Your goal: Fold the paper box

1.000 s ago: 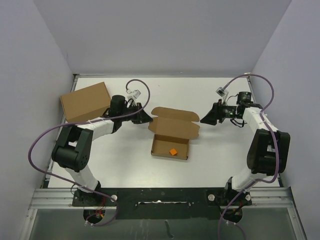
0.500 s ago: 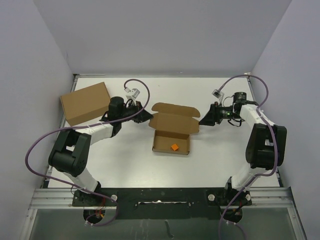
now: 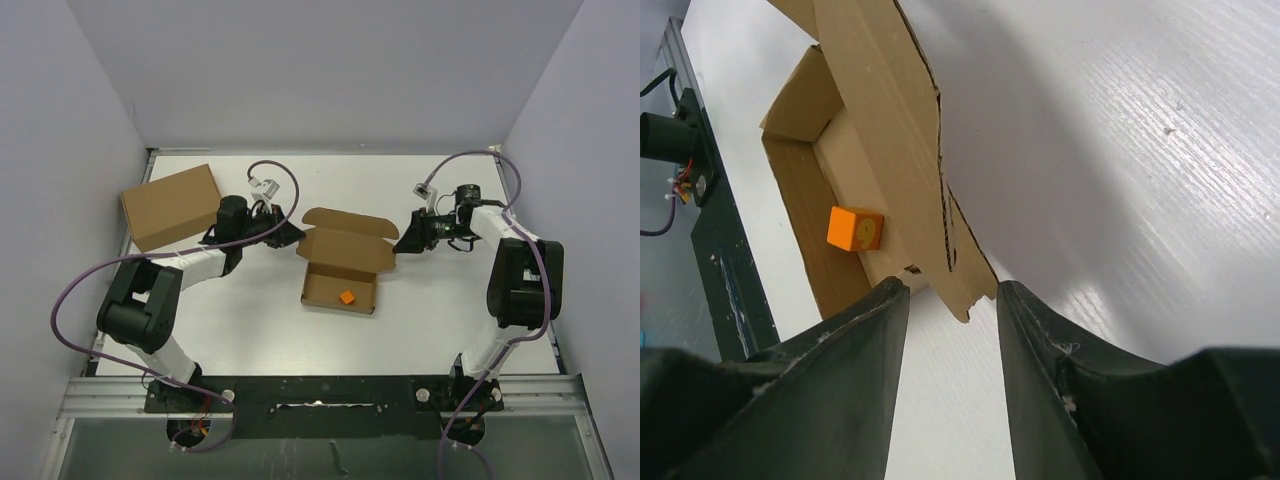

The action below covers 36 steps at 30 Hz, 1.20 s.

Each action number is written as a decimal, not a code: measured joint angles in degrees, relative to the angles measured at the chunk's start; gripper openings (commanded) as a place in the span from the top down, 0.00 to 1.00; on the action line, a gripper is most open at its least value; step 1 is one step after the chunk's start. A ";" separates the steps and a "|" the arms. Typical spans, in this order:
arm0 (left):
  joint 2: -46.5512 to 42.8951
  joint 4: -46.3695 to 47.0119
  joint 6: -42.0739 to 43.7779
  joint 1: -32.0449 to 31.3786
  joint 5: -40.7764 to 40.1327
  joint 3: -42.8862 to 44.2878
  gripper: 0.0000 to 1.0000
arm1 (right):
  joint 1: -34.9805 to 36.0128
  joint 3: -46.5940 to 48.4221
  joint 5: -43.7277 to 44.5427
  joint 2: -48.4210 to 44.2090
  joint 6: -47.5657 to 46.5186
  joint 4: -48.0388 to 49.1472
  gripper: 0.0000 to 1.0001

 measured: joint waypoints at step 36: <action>0.00 0.94 -0.04 -0.31 1.90 -0.02 1.00 | 0.00 0.44 -3.65 0.42 -0.20 0.22 0.91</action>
